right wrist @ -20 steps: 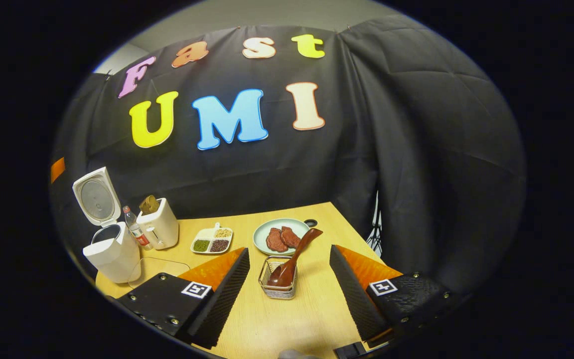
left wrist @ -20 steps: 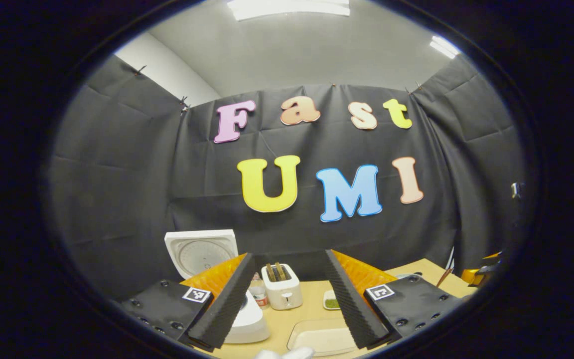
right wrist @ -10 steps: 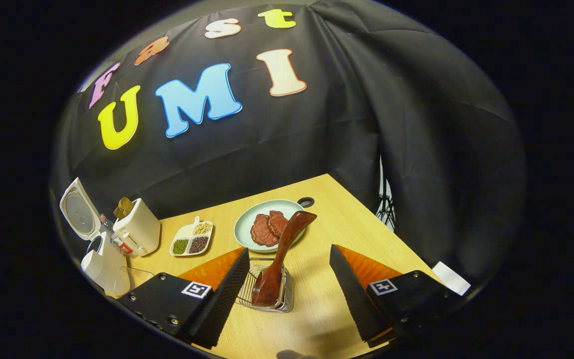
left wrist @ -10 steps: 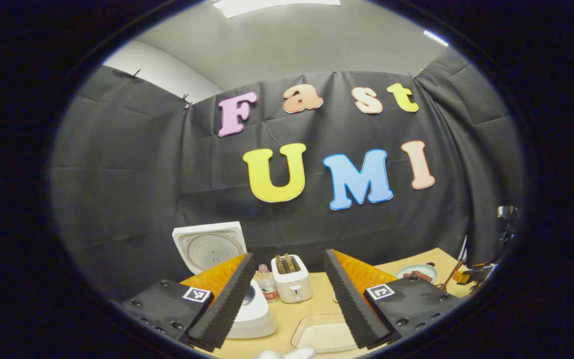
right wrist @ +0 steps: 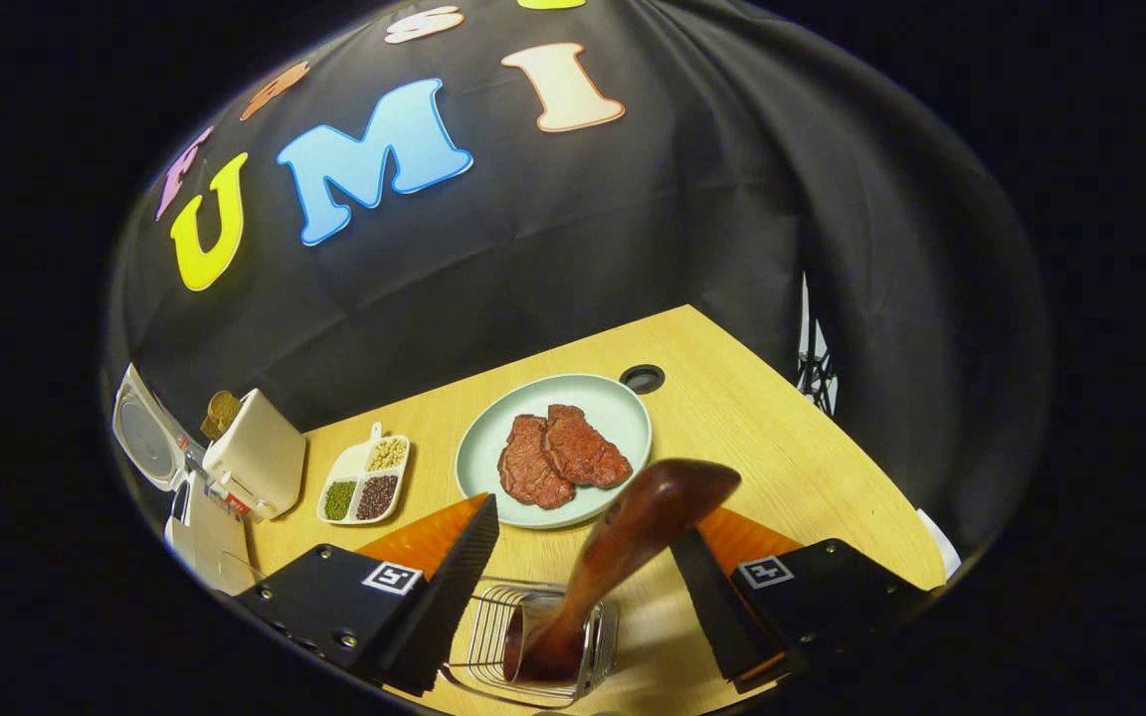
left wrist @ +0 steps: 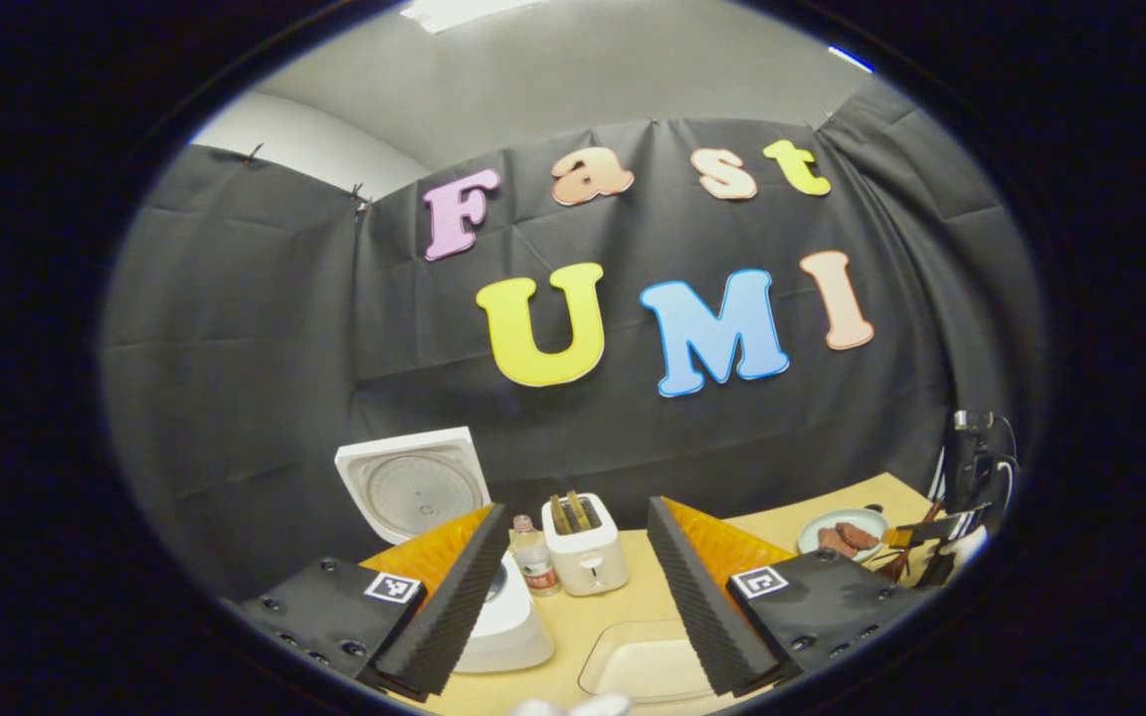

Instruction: Close the left gripper, press the button to open the rice cooker; take a wooden spoon from the chopstick holder with the right hand, scoop a spoonful of rice and pour it into the rice cooker, then put the wooden spoon back into the chopstick holder.

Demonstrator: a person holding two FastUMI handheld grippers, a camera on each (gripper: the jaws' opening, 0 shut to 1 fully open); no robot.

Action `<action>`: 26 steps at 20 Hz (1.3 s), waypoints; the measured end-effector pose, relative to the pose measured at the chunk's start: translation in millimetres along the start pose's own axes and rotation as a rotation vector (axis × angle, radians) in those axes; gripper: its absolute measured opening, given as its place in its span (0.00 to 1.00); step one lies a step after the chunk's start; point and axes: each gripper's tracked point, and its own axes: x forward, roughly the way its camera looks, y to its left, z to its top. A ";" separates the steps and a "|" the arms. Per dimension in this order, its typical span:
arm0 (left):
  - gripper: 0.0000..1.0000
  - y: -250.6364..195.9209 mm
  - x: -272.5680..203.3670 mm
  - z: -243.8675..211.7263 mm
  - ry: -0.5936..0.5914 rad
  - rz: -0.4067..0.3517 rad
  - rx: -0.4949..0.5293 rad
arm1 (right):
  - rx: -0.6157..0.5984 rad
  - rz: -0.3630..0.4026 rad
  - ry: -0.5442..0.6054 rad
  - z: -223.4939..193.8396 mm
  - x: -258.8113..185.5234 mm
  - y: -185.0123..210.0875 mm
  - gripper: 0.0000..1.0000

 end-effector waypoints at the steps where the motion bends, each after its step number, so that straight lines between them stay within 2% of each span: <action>1: 0.97 0.5 1.9 -1.8 0.009 0.002 -0.003 | -0.010 -0.005 0.002 1.1 3.9 -1.6 0.99; 3: 0.96 0.5 5.6 -4.4 0.014 0.005 -0.002 | -0.012 0.001 0.009 1.1 7.3 0.9 0.99; 4: 0.96 1.1 7.8 -3.9 0.013 0.004 0.002 | -0.009 0.001 0.018 -0.1 5.8 0.6 0.93; 5: 0.96 0.2 8.9 -4.0 0.009 0.001 0.007 | -0.018 -0.027 0.013 0.4 6.7 -5.8 0.82; 7: 0.96 0.6 10.8 -7.7 0.015 0.002 0.019 | -0.009 0.008 0.024 -0.4 4.0 2.0 0.30; 8: 0.99 1.8 12.7 -8.6 0.014 0.001 0.019 | -0.003 -0.005 0.026 -0.7 2.4 2.0 0.27; 9: 0.99 3.6 14.2 -8.4 0.013 0.001 0.018 | 0.022 0.003 0.029 0.7 3.5 3.8 0.26; 10: 0.99 4.9 14.9 -7.4 0.012 0.000 0.016 | 0.024 0.007 0.032 -0.9 2.0 7.6 0.22; 12: 0.95 7.5 16.2 -8.2 0.013 -0.004 0.016 | -0.006 -0.001 0.015 0.7 1.8 9.8 0.21; 17: 0.99 26.0 16.6 -6.9 -0.012 -0.002 0.023 | -0.016 -0.024 -0.002 10.9 -12.7 17.4 0.21; 20: 0.95 39.6 18.9 -9.7 -0.021 -0.005 0.027 | -0.037 -0.037 -0.049 32.9 -30.2 26.5 0.21; 21: 0.99 43.5 18.6 -11.7 -0.024 -0.008 0.023 | -0.054 -0.052 -0.070 44.1 -37.9 28.2 0.21; 23: 0.99 54.9 17.5 -12.0 -0.033 -0.013 0.015 | -0.082 -0.067 -0.122 65.7 -55.6 37.1 0.21; 26: 0.95 70.7 18.8 -11.4 -0.054 -0.021 0.013 | -0.118 -0.063 -0.177 97.2 -80.2 64.6 0.21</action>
